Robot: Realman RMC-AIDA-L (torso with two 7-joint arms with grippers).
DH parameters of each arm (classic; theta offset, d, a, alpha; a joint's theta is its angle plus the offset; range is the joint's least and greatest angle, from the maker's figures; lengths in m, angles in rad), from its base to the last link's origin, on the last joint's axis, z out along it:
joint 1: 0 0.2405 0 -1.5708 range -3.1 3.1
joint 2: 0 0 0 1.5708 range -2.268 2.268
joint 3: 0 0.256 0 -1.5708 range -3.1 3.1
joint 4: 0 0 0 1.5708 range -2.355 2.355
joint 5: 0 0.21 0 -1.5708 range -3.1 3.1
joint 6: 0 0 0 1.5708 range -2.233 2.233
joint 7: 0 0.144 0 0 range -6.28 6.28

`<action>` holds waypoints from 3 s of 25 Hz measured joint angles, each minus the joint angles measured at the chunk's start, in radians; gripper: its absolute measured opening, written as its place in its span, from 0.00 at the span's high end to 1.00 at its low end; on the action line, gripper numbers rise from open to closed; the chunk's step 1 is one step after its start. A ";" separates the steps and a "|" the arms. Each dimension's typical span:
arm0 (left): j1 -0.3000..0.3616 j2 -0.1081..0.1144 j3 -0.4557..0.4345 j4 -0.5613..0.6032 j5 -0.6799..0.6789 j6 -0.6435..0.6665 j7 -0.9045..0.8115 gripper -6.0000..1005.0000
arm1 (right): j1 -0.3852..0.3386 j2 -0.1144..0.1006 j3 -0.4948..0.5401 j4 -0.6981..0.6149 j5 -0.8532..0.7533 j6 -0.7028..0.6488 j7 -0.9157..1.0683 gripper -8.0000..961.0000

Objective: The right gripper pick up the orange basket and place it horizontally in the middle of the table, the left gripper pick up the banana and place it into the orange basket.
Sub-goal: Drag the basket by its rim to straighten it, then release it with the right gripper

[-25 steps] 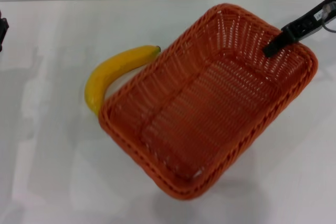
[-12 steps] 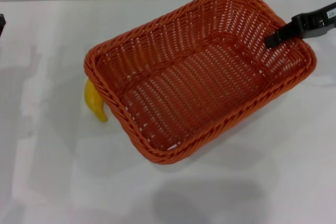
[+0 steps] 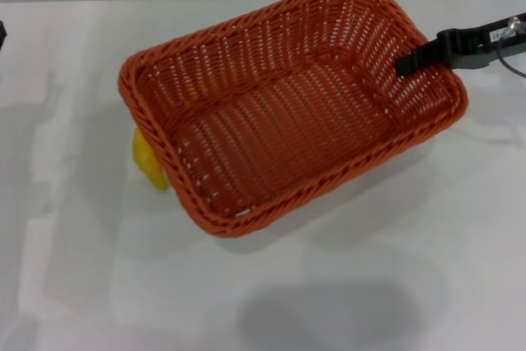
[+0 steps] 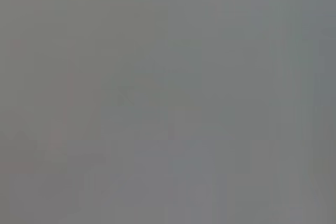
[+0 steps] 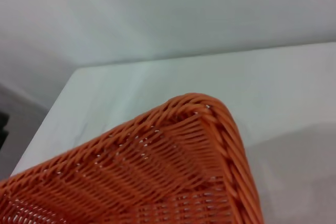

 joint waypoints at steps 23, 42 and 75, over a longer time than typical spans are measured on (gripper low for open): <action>-0.009 0.001 0.000 -0.016 0.000 0.000 0.000 0.13 | -0.142 0.017 -0.003 -0.113 0.034 0.130 0.048 0.85; -0.022 0.002 -0.002 -0.028 -0.014 -0.006 0.000 0.13 | -0.175 0.102 -0.006 -0.170 0.037 0.195 0.059 0.85; -0.008 -0.002 -0.002 -0.028 -0.014 0.002 0.000 0.13 | -0.210 0.106 -0.027 -0.171 0.093 0.207 0.037 0.83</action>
